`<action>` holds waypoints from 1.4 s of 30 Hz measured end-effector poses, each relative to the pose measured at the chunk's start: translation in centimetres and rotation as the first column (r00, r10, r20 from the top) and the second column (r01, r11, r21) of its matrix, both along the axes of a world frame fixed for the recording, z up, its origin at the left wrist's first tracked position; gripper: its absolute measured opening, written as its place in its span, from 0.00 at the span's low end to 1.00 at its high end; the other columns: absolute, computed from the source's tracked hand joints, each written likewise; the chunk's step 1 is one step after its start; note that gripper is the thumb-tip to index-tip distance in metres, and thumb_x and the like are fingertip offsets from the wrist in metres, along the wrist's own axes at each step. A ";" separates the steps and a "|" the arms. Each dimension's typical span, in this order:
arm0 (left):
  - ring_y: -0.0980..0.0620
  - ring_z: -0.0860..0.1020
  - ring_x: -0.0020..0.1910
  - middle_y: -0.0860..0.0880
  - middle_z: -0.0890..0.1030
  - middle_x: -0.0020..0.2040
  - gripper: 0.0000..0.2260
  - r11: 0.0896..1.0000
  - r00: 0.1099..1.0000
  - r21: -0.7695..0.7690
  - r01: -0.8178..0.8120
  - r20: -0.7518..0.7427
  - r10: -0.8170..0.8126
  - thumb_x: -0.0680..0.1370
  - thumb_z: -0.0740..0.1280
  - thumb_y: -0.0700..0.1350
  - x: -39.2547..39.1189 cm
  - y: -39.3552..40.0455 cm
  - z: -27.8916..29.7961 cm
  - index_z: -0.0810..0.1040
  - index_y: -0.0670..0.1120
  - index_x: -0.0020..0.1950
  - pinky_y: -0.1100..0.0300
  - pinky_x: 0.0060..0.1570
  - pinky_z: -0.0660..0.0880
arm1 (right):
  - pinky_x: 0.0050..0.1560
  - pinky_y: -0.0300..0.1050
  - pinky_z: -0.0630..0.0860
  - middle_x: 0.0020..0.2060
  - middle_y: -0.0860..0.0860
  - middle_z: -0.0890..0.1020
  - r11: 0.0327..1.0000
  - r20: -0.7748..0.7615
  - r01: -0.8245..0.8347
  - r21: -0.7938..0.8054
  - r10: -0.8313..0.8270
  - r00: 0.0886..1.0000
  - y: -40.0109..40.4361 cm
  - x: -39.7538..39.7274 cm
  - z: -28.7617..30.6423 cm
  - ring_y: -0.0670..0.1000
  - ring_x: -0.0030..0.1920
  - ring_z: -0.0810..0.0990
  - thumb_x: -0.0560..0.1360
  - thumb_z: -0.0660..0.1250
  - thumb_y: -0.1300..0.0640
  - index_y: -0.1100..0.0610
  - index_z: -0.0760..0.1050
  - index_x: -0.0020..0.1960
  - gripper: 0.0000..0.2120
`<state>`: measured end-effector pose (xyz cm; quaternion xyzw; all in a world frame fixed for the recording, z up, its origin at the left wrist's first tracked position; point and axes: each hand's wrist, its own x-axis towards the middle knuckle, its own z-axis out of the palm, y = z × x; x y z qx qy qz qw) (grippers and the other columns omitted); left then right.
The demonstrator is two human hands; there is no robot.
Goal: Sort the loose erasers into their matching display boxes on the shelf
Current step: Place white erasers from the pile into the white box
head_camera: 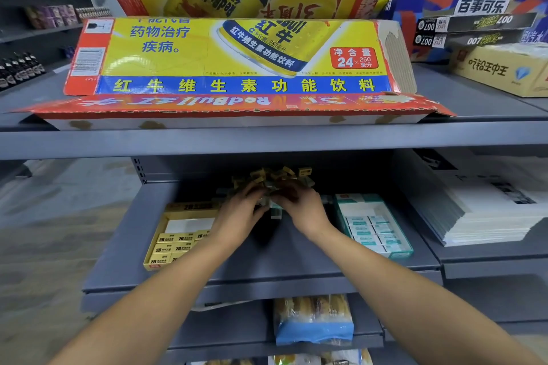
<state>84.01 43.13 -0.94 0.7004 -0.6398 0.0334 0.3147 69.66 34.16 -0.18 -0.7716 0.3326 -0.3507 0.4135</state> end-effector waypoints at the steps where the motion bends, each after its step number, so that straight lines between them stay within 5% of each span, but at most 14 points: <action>1: 0.44 0.78 0.56 0.48 0.76 0.63 0.15 1.000 1.000 0.005 0.008 0.001 -0.008 0.76 0.70 0.43 0.0 0.0 0.0 0.77 0.46 0.62 0.49 0.50 0.78 | 0.44 0.22 0.70 0.48 0.45 0.81 1.000 0.029 0.009 0.002 -0.009 1.000 0.1 -0.1 0.0 0.40 0.48 0.78 0.75 0.71 0.58 0.56 0.79 0.56 0.11; 10: 0.46 0.78 0.58 0.49 0.77 0.62 0.14 0.999 0.999 -0.003 0.033 0.024 -0.033 0.75 0.71 0.42 0.2 0.3 -0.2 0.79 0.47 0.61 0.50 0.52 0.77 | 0.43 0.23 0.70 0.43 0.40 0.79 0.998 0.092 -0.018 0.065 0.012 0.996 0.3 -0.1 0.1 0.31 0.43 0.77 0.73 0.72 0.61 0.55 0.78 0.52 0.08; 22: 0.44 0.77 0.56 0.47 0.78 0.58 0.14 0.999 1.000 0.034 0.017 0.002 -0.017 0.76 0.70 0.45 0.2 0.7 -0.4 0.79 0.45 0.61 0.50 0.53 0.76 | 0.43 0.23 0.69 0.49 0.48 0.81 1.000 0.038 0.018 0.013 -0.019 0.999 0.3 0.3 -0.6 0.42 0.47 0.78 0.76 0.69 0.59 0.57 0.78 0.55 0.09; 30: 0.46 0.77 0.56 0.47 0.77 0.61 0.14 0.995 0.998 0.085 0.043 -0.044 -0.040 0.77 0.68 0.50 -3.3 -2.7 0.1 0.79 0.46 0.61 0.52 0.53 0.75 | 0.47 0.29 0.70 0.48 0.49 0.82 0.957 0.069 0.277 -0.084 -0.272 0.960 -1.9 -4.3 -0.8 0.47 0.49 0.79 0.76 0.65 0.64 0.58 0.79 0.54 0.09; 42: 0.49 0.76 0.52 0.49 0.74 0.55 0.11 0.962 0.975 0.156 0.223 -0.056 -0.216 0.78 0.67 0.48 -12.3 -10.9 -0.1 0.79 0.47 0.58 0.54 0.50 0.74 | 0.47 0.38 0.72 0.49 0.49 0.81 0.871 0.046 0.491 0.029 -0.492 0.869 -6.4 -17.4 -0.6 0.47 0.50 0.78 0.79 0.61 0.60 0.57 0.76 0.59 0.11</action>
